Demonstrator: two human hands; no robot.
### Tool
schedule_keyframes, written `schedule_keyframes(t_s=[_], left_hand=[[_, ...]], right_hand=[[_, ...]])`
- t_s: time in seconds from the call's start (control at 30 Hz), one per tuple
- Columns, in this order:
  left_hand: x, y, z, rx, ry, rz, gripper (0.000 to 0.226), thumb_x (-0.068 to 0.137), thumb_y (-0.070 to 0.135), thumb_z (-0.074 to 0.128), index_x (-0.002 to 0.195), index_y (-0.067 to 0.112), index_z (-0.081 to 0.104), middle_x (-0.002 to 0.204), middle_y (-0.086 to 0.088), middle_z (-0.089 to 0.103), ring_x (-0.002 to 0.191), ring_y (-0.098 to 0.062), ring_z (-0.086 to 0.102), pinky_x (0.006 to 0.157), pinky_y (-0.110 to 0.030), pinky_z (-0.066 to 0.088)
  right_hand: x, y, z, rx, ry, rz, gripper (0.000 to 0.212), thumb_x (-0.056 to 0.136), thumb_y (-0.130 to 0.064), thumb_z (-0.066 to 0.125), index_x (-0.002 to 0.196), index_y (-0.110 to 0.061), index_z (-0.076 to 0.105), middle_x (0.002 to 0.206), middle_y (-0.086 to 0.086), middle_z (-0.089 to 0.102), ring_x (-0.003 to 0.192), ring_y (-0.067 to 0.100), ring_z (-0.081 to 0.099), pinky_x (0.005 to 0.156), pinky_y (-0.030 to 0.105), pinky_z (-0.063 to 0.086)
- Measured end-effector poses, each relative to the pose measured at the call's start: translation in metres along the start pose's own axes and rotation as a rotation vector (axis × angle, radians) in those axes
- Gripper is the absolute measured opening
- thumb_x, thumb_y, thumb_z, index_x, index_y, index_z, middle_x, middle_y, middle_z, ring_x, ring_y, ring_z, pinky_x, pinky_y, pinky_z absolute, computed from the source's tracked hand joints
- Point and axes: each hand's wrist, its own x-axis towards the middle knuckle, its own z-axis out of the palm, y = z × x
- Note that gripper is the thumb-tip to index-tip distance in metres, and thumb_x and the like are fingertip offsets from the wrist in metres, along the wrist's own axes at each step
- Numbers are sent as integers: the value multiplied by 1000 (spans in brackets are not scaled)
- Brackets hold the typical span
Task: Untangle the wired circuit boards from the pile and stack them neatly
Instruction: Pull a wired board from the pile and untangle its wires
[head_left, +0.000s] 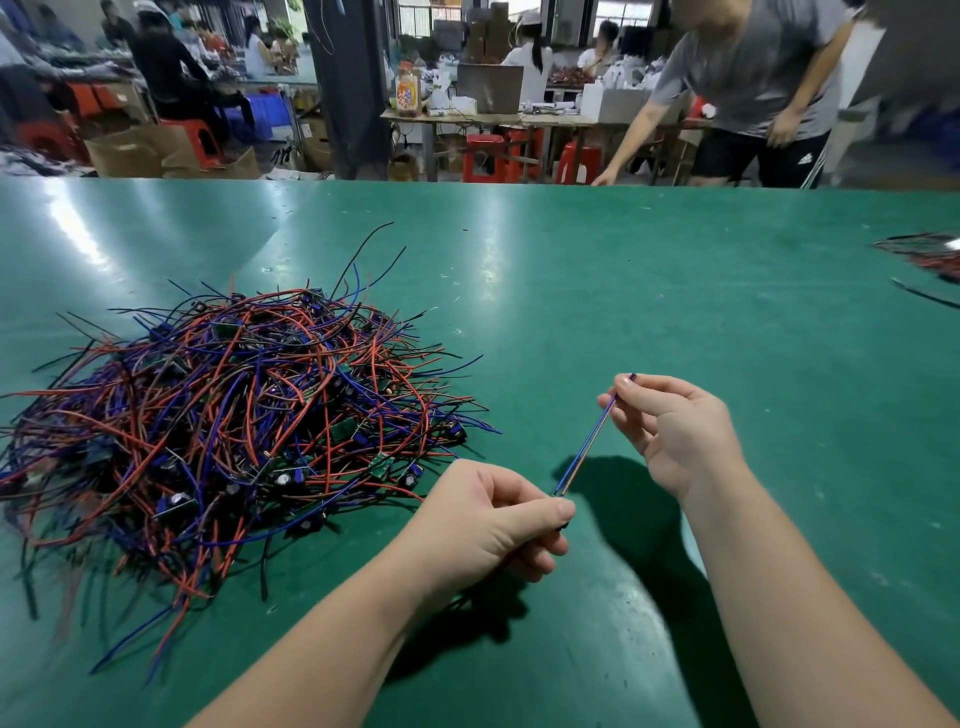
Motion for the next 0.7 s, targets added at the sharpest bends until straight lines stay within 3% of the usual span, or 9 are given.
schedule_keyframes(t_s=[0.27,0.33,0.5,0.6,0.7], left_hand=[[4,1,-11,-73,40,98,15,77,20,71,69,8,67,64,-10,69,36,-8,45,39,-19,42],[9,-1,-11,-137,163,94,17,80,21,70,70,8,66,67,-9,70,35,-7,44,39,-19,42],[17,-3,-14,-267,345,39,22,68,35,71,64,14,68,64,-1,70,47,-9,58,43,-21,48],[17,-6,-16,-273,349,62,28,82,39,61,74,14,72,68,-2,71,57,-11,65,47,-24,51],[19,-5,-17,-264,294,56,44,98,42,40,89,13,72,81,-2,73,66,-15,67,56,-30,55]], right_hand=[[-3,-4,5,80,103,-172,18,89,-6,63,72,-6,57,63,11,60,52,17,66,50,21,53],[-13,-3,9,-79,66,-151,15,89,-6,63,76,-7,57,68,12,59,48,17,63,48,23,54],[-55,22,32,-549,-473,-217,8,80,-14,74,85,-19,70,72,4,69,65,18,69,53,28,55],[-60,31,41,-839,-409,-459,11,73,-19,81,79,-25,73,72,-6,72,66,5,65,67,20,53],[-58,31,41,-865,-330,-525,19,69,-19,84,79,-29,71,68,-17,69,62,-2,63,64,11,48]])
